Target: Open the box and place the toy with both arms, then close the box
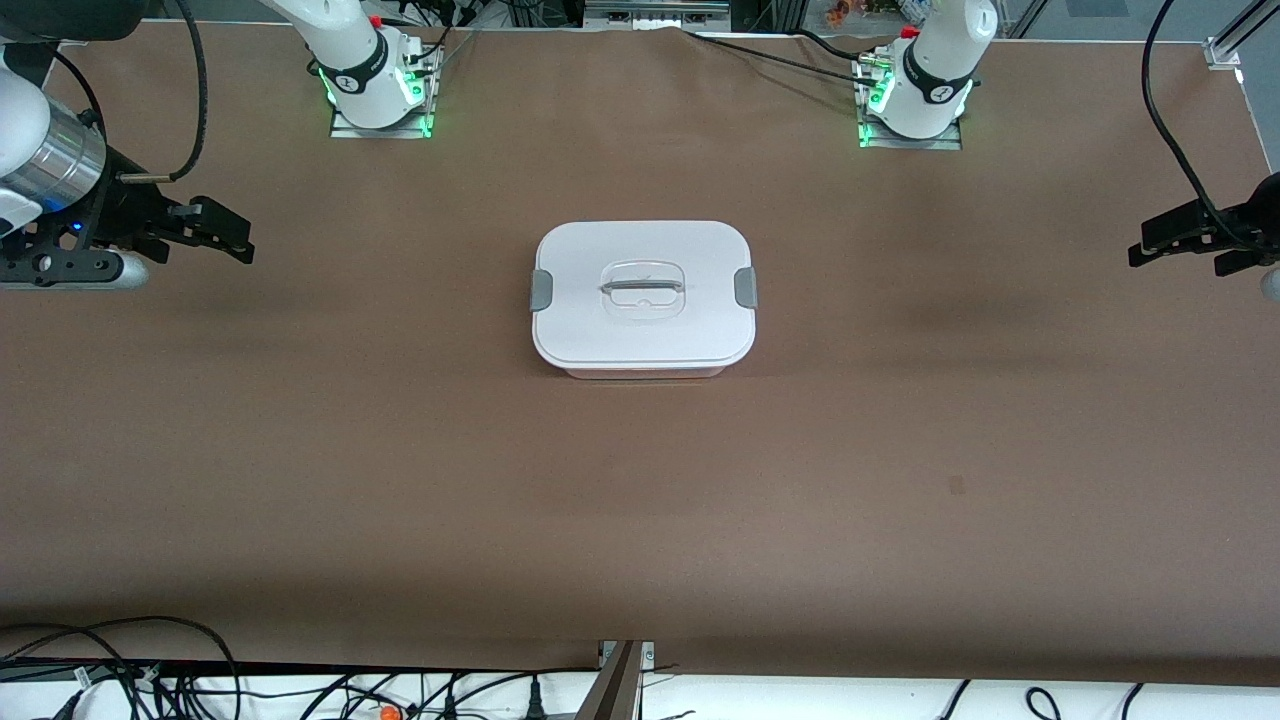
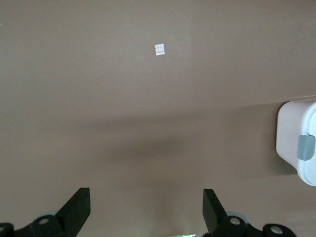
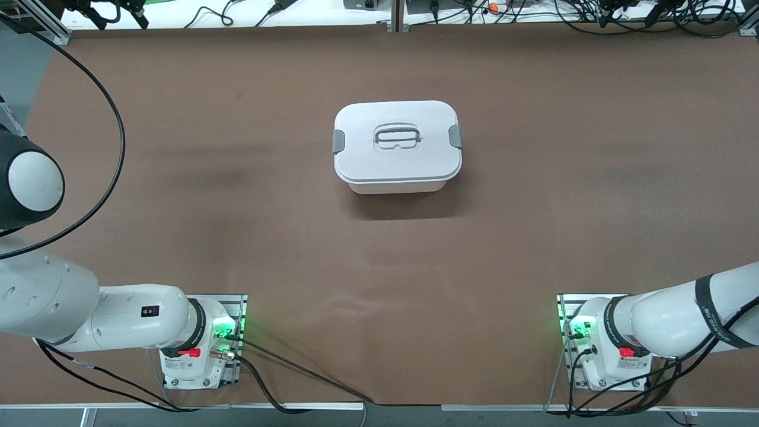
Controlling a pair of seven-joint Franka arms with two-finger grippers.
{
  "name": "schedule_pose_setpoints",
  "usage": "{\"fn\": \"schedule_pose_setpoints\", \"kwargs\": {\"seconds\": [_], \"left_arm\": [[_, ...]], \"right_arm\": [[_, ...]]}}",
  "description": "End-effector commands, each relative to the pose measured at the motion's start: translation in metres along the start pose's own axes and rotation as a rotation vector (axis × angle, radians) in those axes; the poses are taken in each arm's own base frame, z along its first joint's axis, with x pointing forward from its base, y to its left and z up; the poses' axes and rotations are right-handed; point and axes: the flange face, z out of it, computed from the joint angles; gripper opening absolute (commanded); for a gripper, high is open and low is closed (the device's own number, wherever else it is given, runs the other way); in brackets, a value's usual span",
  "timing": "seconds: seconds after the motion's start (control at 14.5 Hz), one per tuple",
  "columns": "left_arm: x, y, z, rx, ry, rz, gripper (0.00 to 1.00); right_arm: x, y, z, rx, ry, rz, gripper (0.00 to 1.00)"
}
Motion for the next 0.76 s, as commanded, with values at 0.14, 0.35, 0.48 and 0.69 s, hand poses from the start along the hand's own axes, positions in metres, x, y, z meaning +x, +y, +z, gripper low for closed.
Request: {"fn": "schedule_pose_setpoints", "kwargs": {"seconds": [0.14,0.35,0.48,0.69], "left_arm": [[0.003,-0.006,0.003,0.056,-0.016,-0.005,1.0],[0.012,-0.003,0.003,0.068,-0.017,-0.002,1.0],[0.013,-0.005,0.002,0.064,-0.014,-0.007,1.0],[0.014,0.001,0.002,0.067,-0.015,0.004,1.0]], "right_arm": [[0.002,0.0,-0.004,0.002,0.004,0.013,1.0],[0.002,0.0,-0.003,0.002,0.001,0.013,1.0],[0.001,0.0,-0.003,0.002,0.0,0.013,1.0],[0.001,0.0,-0.004,0.002,0.001,0.013,1.0]]}}
